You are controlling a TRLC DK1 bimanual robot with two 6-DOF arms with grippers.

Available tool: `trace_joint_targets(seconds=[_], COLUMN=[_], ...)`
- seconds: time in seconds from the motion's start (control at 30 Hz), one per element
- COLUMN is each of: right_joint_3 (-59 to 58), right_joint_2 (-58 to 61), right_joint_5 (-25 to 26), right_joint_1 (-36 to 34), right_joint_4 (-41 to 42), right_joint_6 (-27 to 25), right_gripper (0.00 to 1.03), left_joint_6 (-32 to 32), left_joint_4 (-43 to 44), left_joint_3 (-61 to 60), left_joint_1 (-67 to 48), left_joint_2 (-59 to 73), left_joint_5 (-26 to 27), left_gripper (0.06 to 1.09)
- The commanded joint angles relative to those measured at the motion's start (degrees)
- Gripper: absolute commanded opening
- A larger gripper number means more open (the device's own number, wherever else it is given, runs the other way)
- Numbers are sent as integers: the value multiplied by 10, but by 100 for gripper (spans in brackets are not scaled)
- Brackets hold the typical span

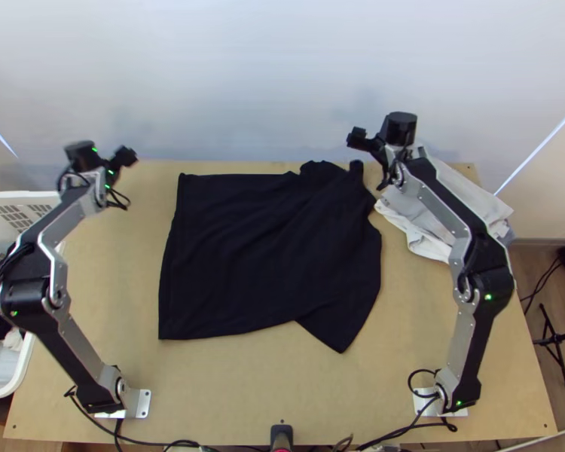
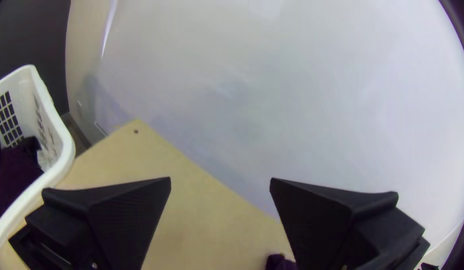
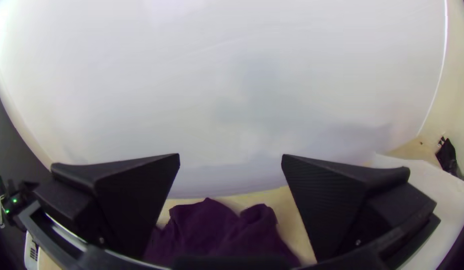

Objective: Fold the t-shirt

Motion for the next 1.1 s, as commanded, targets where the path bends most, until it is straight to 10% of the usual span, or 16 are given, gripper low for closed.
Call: trace_joint_targets(seconds=[0.0, 0.2, 0.4, 0.83, 1.07], right_joint_3=[-34, -94, -135, -384, -429], right_joint_2=[-84, -195, -261, -474, -517], right_joint_5=[-3, -29, -68, -162, -178], right_joint_1=[4, 15, 17, 21, 21], right_joint_4=[-38, -221, -503, -380, -348], right_joint_6=[22, 86, 122, 99, 66], right_gripper=[98, 98, 98, 98, 98], left_joint_6=[1, 17, 256, 753, 838], left_joint_4=[-52, -168, -425, -852, -852], left_joint_3=[3, -80, -155, -275, -380], left_joint_1=[-1, 11, 18, 72, 77], left_joint_2=[-91, -213, -314, -518, -618], left_joint_5=[10, 94, 130, 255, 264], left_gripper=[104, 104, 103, 88, 89])
